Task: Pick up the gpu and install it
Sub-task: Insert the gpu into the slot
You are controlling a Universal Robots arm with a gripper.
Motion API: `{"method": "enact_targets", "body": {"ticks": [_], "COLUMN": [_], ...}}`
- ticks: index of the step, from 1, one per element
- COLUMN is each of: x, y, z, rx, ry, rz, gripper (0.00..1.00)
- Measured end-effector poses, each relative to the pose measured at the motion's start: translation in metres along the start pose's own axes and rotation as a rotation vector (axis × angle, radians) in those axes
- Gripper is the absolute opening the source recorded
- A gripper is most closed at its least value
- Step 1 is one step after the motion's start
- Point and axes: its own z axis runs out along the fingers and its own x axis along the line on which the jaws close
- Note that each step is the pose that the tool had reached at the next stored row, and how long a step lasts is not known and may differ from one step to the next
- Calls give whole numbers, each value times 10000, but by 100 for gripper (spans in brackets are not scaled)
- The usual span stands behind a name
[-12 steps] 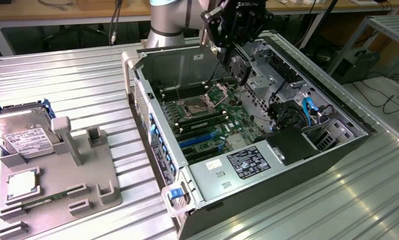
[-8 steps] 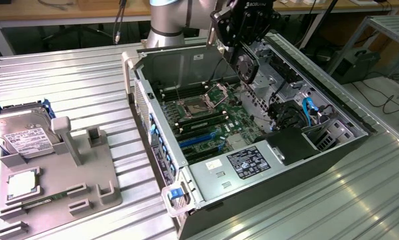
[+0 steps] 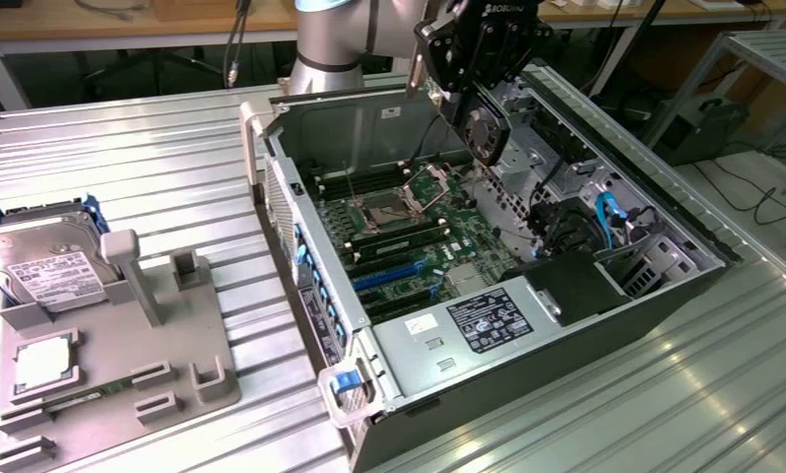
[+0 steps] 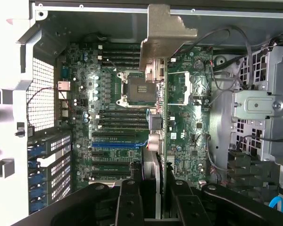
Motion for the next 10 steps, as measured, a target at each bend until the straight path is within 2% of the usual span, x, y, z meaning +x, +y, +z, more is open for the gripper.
{"method": "enact_targets", "body": {"ticks": [4, 10], "x": [0, 0], "y": [0, 0], "z": [0, 0], "rx": [0, -7], "ry": [0, 7], "rz": [-42, -543], "gripper": [28, 28]}}
